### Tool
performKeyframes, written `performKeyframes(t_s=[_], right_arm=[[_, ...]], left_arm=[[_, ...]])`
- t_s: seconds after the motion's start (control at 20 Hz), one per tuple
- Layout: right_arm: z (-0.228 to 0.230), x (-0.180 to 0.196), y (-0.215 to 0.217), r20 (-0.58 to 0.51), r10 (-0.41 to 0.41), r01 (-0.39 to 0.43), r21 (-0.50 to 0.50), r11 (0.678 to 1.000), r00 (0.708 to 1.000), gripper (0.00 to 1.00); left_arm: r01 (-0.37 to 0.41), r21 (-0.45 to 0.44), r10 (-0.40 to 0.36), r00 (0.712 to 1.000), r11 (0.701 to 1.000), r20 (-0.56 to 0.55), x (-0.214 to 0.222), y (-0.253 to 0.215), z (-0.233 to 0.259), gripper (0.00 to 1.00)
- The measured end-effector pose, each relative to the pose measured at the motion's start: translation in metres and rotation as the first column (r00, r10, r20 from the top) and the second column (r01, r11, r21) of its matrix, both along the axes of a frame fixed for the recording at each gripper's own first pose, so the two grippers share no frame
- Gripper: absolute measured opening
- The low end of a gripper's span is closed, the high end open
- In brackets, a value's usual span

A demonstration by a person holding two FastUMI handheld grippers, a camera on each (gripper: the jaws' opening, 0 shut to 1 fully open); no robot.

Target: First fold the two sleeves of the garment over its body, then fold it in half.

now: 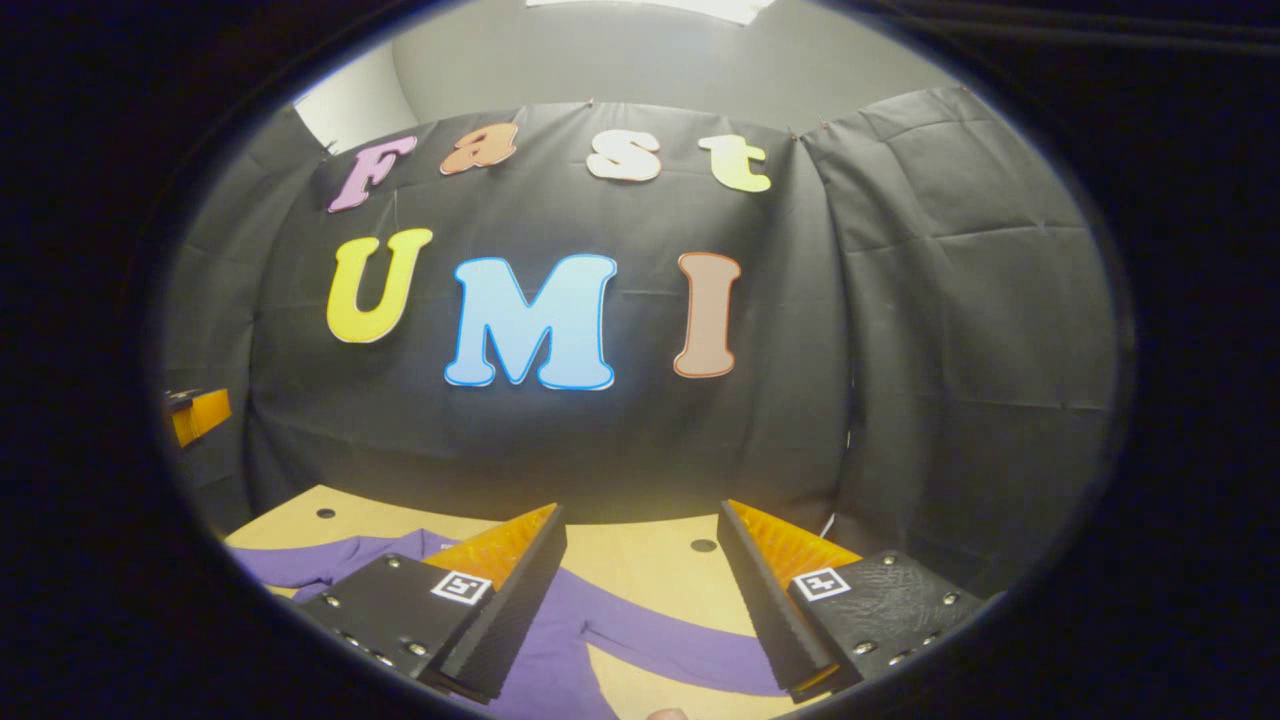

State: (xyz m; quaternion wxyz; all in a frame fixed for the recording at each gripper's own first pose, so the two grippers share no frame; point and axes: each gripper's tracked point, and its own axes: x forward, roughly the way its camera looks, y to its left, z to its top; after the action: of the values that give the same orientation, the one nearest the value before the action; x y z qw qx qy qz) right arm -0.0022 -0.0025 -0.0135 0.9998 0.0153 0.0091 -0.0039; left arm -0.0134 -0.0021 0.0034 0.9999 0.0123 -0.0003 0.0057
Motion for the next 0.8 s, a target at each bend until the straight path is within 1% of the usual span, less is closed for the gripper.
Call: performKeyframes(t_s=[0.15, 0.25, 0.4, 0.5, 0.6, 0.7, 0.8], right_arm=[[-0.011, 0.001, -0.004, -0.027, -0.011, 0.011, 0.008, 1.0, 1.0, 0.94], [-0.021, 0.003, -0.014, -0.053, -0.034, 0.034, 0.009, 0.999, 0.998, 0.94], [-0.038, 0.003, -0.037, -0.097, -0.103, 0.106, 0.031, 0.994, 0.99, 0.94], [-0.054, 0.005, -0.056, -0.145, -0.152, 0.159, 0.041, 0.986, 0.978, 0.94], [-0.075, 0.004, -0.078, -0.211, -0.202, 0.216, 0.048, 0.975, 0.956, 0.94], [-0.103, 0.003, -0.101, -0.298, -0.253, 0.277, 0.041, 0.96, 0.921, 0.93], [-0.133, 0.0, -0.117, -0.382, -0.278, 0.316, 0.039, 0.948, 0.881, 0.94]], left_arm=[[-0.003, 0.001, 0.003, 1.0, 1.0, 0.0, 0.0, 0.001, -0.002, 0.92], [0.003, 0.001, -0.003, 1.0, 1.0, -0.004, 0.002, -0.001, -0.003, 0.92], [0.005, -0.001, -0.005, 1.0, 1.0, 0.006, 0.004, 0.0, -0.002, 0.93], [-0.001, 0.006, 0.001, 1.0, 1.0, 0.017, 0.005, 0.002, 0.0, 0.93], [-0.001, 0.021, 0.001, 1.0, 1.0, 0.013, 0.005, 0.001, -0.001, 0.92], [-0.002, 0.028, 0.002, 1.0, 1.0, 0.001, 0.004, 0.001, -0.005, 0.92], [-0.009, 0.021, 0.009, 1.0, 1.0, -0.011, 0.001, 0.0, -0.01, 0.92]])
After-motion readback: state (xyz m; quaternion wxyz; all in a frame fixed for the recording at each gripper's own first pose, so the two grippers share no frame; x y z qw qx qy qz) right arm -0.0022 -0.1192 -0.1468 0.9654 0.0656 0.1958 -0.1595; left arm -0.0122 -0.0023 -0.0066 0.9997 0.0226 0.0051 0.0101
